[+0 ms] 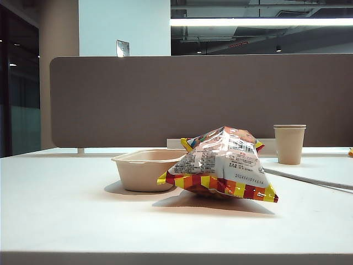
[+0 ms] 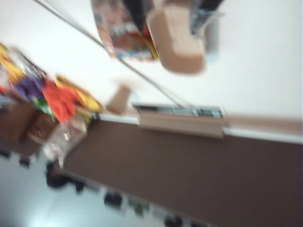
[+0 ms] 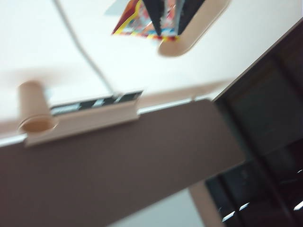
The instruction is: Pick up a bag of chips and put them in the box.
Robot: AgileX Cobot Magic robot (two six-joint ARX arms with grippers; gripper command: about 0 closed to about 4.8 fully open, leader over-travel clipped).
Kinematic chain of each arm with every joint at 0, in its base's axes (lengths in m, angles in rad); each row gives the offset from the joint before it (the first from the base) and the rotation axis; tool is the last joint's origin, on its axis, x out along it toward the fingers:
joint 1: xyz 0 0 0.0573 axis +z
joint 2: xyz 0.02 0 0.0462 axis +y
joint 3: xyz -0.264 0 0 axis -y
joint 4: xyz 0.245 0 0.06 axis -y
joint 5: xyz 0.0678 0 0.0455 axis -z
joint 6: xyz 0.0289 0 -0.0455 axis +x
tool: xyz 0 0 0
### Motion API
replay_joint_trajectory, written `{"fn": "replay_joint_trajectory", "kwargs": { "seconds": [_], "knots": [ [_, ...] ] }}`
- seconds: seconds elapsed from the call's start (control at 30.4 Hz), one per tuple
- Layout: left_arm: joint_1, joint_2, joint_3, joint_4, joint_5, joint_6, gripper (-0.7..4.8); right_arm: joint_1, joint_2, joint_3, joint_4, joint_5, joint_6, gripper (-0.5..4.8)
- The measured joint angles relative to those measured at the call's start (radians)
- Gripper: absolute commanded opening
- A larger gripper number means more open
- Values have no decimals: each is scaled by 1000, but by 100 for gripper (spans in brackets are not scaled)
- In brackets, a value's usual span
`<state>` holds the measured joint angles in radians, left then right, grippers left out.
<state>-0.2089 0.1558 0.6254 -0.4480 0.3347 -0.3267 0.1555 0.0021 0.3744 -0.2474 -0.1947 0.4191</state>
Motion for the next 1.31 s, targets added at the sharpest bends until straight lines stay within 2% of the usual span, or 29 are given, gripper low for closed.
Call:
{"fn": "replay_joint_trajectory", "kwargs": {
  "seconds": [0.16,0.43,0.56,0.69,0.89,1.05,1.18,1.25,1.31],
  "knots": [
    [0,145,129,-80,85,0,103,0,55,160,-117,91,-34,31],
    [0,342,228,-135,163,12,103,0,318,382,-277,124,-51,31],
    [0,436,231,-161,171,84,103,2,455,445,-274,114,-52,31],
    [0,526,231,-190,171,181,103,21,548,451,-200,55,-27,30],
    [0,647,231,-199,182,238,103,82,686,452,-119,-29,0,29],
    [0,699,231,-199,228,245,103,186,831,450,-57,-70,2,135],
    [0,708,231,-198,238,245,103,270,936,450,14,-22,2,192],
    [0,708,231,-187,238,245,103,299,980,450,28,30,2,301],
    [0,708,231,-178,238,245,103,324,1023,451,44,81,2,457]
  ]
}}
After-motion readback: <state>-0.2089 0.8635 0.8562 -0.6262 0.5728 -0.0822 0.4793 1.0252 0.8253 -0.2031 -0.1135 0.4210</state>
